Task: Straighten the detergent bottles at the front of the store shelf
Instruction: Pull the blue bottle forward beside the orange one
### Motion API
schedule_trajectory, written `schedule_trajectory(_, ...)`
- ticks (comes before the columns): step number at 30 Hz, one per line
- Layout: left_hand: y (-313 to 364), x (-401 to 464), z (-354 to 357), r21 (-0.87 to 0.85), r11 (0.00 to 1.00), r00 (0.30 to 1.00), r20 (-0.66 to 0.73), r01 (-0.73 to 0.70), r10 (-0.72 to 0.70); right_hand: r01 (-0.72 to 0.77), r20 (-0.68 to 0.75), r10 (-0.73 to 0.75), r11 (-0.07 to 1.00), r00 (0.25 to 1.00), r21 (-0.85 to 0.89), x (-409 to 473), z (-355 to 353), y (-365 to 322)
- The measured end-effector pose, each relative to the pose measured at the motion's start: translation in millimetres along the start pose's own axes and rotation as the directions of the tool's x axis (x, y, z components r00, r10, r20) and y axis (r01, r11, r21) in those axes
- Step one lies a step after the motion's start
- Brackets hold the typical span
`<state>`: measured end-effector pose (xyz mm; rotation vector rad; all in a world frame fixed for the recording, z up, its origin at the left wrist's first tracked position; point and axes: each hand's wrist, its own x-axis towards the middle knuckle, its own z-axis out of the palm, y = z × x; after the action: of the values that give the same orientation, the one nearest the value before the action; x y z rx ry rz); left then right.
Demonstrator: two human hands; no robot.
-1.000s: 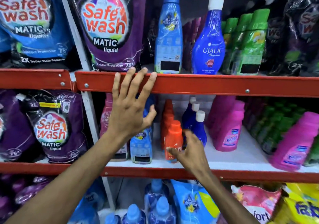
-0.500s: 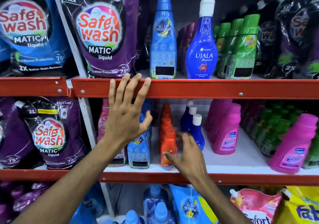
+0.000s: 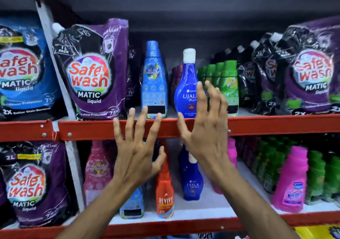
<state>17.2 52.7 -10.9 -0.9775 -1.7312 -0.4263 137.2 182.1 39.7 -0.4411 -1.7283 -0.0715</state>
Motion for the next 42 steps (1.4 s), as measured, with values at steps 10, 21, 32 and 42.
schedule_trajectory(10, 3, 0, 11, 0.046, 0.999, 0.998, 0.056, -0.014, 0.011, -0.256, 0.157, 0.244, 0.965, 0.957, 0.057, 44, 20, -5)
schedule_trajectory(21, 4, 0, 13, 0.037, 0.999, 0.999, 0.046, 0.000, -0.001, -0.106, -0.176, 0.167, 0.944, 0.970, 0.312, 6, -50, 1)
schedule_trajectory(32, 7, 0, 13, 0.018, 1.000, 0.999, 0.046, 0.018, -0.019, -0.360, 0.208, 0.320, 0.911, 0.924, 0.201, -148, -6, 46)
schedule_trajectory(42, 8, 0, 12, 0.001, 1.000, 0.997, 0.073, 0.018, -0.018, -0.488, 0.462, 0.432, 0.873, 0.775, 0.001, -205, 50, 72)
